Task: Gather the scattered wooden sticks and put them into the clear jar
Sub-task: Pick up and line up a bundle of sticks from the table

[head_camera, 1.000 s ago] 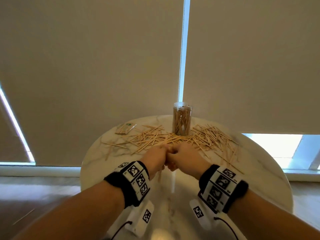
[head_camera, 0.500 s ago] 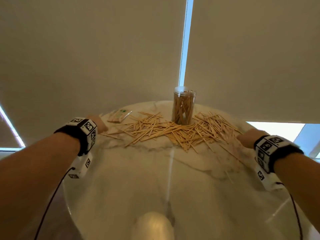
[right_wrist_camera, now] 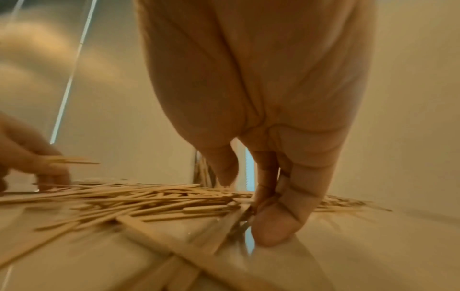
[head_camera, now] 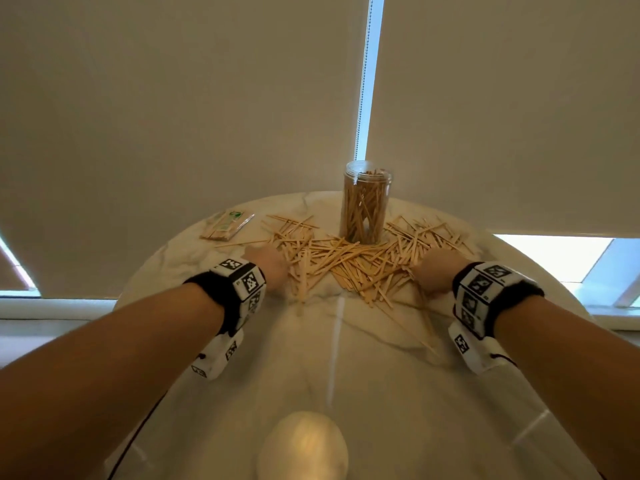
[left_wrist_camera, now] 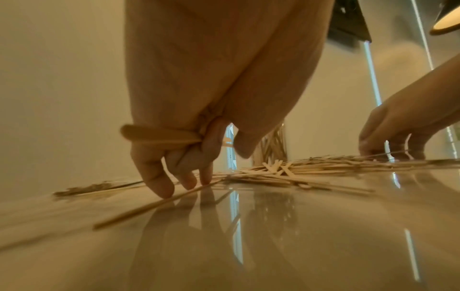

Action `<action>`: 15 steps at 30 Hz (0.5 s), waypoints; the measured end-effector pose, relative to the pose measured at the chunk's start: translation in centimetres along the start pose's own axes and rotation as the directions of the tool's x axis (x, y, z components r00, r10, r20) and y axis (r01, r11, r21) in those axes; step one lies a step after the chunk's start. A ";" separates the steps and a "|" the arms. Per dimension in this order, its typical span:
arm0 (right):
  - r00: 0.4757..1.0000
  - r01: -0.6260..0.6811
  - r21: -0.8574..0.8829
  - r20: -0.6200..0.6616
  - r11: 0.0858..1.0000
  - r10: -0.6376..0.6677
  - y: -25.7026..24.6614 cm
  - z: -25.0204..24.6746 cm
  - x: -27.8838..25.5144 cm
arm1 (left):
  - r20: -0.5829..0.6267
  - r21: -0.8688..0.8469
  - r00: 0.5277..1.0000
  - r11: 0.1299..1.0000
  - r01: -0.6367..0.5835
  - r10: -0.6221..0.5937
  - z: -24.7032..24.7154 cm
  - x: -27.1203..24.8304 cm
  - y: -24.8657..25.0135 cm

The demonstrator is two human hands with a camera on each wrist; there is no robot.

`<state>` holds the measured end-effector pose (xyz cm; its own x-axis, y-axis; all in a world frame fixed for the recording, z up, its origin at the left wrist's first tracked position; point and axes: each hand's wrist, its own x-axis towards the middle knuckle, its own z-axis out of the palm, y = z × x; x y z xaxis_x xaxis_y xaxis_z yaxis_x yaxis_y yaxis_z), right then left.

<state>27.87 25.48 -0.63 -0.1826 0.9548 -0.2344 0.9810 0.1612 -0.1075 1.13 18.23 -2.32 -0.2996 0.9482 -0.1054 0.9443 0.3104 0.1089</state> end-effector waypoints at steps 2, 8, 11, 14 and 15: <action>1.000 0.023 0.011 -0.012 1.000 -0.023 -0.9 0.3 -0.7 | 0.024 -0.048 1.000 0.999 0.001 0.000 0.6 0.2 0.8; 0.995 0.064 -0.035 0.074 0.997 -0.061 -2.8 0.6 -2.8 | 0.032 -0.073 0.999 0.997 0.008 -0.006 1.2 -0.5 2.4; 0.994 0.079 -0.060 0.075 0.995 -0.075 -3.0 0.6 -3.3 | 0.001 -0.003 1.000 1.000 -0.026 0.026 0.7 -1.7 3.0; 0.997 0.051 -0.013 0.066 0.999 -0.050 -2.8 0.8 -4.2 | 0.001 -0.058 1.000 0.998 -0.027 0.027 0.6 -2.3 3.2; 0.996 0.048 -0.015 0.079 0.999 -0.047 -2.8 0.8 -4.7 | 0.002 -0.087 1.000 0.996 -0.023 0.023 0.7 -2.4 3.3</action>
<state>25.88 20.34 -0.04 -0.2331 0.9237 -0.3042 0.9719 0.2108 -0.1047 5.02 16.94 -2.38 -0.2777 0.9550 -0.1045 0.9355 0.2936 0.1967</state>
